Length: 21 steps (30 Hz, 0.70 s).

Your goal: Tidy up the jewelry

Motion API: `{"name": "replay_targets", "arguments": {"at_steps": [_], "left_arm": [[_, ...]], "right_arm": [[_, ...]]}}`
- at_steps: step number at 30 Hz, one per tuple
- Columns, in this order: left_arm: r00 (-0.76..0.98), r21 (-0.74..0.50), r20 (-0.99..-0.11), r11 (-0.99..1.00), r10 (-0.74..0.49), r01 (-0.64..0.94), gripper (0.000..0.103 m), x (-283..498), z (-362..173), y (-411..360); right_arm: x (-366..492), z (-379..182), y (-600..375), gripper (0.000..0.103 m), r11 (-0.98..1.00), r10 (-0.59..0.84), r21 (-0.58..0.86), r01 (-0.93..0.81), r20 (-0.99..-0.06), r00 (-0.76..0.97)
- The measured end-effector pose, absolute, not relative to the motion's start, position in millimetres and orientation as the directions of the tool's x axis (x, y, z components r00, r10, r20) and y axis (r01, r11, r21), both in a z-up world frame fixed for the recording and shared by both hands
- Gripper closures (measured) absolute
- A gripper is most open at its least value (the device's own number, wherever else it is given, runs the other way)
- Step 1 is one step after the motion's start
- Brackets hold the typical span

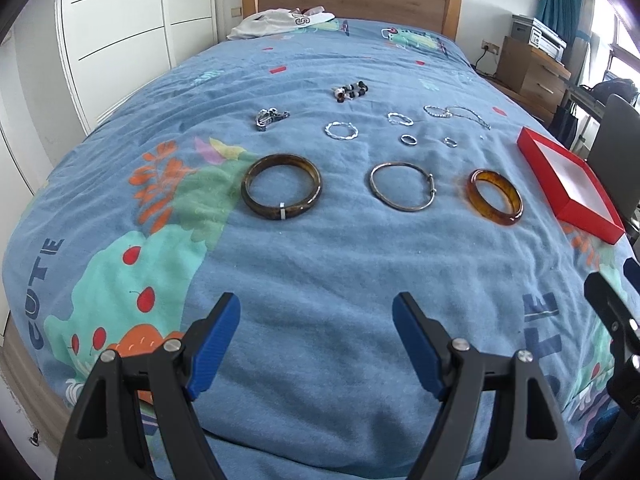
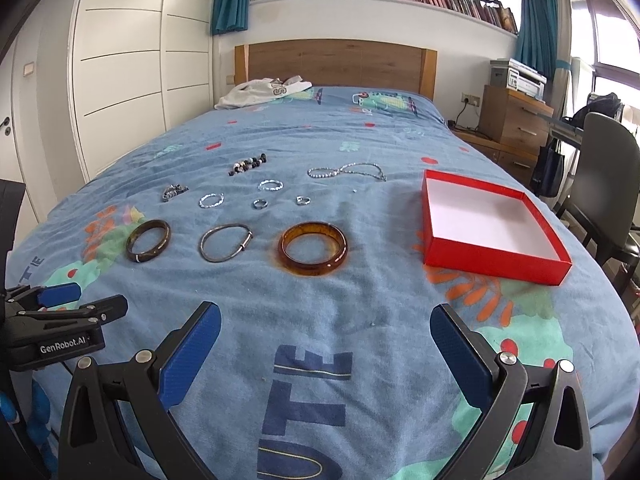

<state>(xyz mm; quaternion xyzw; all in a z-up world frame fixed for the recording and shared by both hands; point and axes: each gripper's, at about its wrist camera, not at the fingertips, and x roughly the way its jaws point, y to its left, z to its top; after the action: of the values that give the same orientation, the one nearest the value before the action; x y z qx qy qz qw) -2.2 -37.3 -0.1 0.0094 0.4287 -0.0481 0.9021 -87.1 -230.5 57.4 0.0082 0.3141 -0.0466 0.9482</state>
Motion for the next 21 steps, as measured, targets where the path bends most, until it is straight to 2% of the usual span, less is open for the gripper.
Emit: {"name": "replay_targets", "arguments": {"at_steps": [21], "left_arm": [[0.619,-0.045,-0.783,0.998,-0.066,0.05,0.025,17,-6,-25]], "right_arm": [[-65,44,-237,0.001,0.998,-0.047,-0.002,0.059,-0.639,0.768]]}}
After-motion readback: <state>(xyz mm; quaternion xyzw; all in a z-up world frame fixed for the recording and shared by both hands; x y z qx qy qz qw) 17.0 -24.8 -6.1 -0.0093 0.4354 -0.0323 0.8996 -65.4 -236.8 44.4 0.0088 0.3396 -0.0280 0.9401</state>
